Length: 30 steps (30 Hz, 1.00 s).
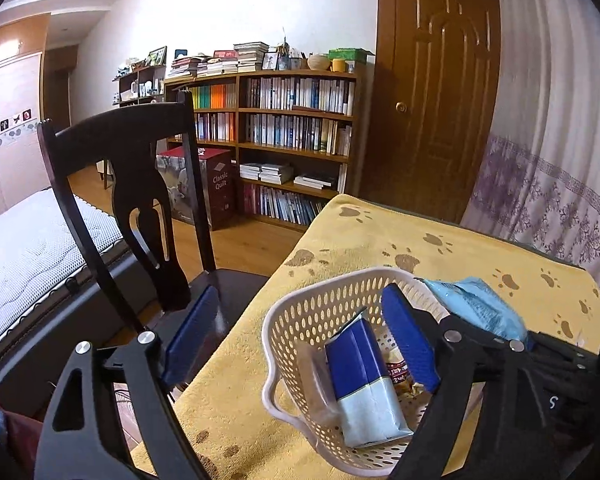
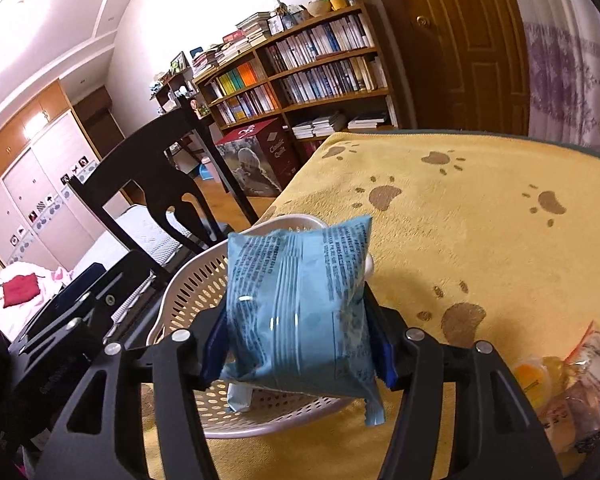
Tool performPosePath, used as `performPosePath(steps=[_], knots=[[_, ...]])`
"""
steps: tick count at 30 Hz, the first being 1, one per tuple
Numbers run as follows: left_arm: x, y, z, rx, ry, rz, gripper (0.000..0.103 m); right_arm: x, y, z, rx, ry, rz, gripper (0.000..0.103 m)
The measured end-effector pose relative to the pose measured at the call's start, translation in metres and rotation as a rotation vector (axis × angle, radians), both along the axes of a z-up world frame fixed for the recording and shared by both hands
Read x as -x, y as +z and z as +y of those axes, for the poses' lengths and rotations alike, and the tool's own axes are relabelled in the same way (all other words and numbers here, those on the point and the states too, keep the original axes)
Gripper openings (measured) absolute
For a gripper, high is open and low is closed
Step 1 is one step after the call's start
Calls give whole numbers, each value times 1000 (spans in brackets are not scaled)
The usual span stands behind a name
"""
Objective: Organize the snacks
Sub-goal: 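Drop the pastry packet into the basket with the left tool while the right tool drops the blue bag in, then move both tools back toward the remaining snacks on the table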
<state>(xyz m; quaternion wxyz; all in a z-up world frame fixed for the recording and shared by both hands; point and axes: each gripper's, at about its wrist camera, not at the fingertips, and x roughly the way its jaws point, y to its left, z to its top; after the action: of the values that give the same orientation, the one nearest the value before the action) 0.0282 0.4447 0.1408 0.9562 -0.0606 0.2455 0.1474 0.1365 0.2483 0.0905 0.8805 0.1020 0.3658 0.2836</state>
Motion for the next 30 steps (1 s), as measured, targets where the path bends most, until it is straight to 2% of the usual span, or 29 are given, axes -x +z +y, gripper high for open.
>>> performPosePath(steps=[6,13,17,25,30], knots=[[6,3,2,22,7,-18,86,-5,-1,-6,-93,51,28,67],[6,5,-7,22,-22,-21,87,2,1,-31,-49,-12,0,67],[7,4,-19,11,-49,-17,93,3,-4,-65,-54,-86,10,67],[5,-1,-54,-25,-125,1,93,15,-10,-158,-1,-317,8,67],[3,-1,-88,-52,-204,10,93,22,-21,-208,57,-478,76,67]])
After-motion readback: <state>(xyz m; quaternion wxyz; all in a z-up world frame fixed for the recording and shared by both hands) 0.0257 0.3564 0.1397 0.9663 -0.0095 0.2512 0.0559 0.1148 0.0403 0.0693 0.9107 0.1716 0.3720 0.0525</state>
